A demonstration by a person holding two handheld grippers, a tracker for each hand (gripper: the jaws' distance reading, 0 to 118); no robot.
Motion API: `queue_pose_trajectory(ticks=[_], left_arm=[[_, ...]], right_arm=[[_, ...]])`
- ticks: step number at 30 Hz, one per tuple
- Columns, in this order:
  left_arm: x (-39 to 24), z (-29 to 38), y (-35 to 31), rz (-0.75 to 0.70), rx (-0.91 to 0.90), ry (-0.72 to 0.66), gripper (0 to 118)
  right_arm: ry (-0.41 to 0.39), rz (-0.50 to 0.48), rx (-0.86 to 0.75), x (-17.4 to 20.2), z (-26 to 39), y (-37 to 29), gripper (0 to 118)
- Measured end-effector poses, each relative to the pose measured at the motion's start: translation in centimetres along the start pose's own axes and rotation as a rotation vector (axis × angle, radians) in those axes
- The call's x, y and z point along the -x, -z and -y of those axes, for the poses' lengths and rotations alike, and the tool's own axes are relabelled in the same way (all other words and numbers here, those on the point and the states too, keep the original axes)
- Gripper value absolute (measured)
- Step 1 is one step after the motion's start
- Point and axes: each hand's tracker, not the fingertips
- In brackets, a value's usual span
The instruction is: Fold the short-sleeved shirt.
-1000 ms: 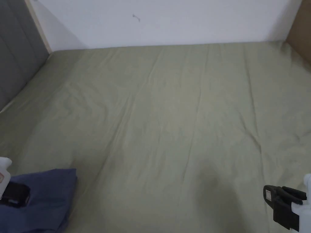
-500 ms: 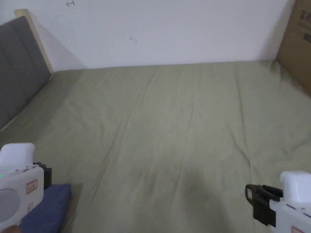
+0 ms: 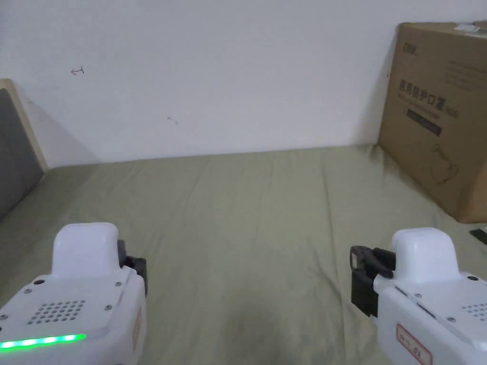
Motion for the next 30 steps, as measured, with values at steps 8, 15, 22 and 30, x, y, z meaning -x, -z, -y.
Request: queue_pose_trajectory(ticks=[8,15,22,30], left_arm=[[-1.4,-1.3,-2.6,0.001,-0.111,-0.047,104],[-1.8,-1.8,-4.6,0.001,-0.111,-0.030,118],[-2.9,-1.5,-4.6,0.037,-0.035,-0.005,118],[-3.5,-1.1,-5.4,0.068,-0.082,-0.019,118]], right_arm=[[0.017,0.016,-0.062,-0.5,-1.3,-1.6,29],[0.024,0.030,-0.069,-1.1,-1.4,-2.1,117],[0.014,0.064,-0.098,-1.6,-3.0,-2.2,118],[-0.003,0.116,-0.134,-1.7,-4.0,-1.9,118]])
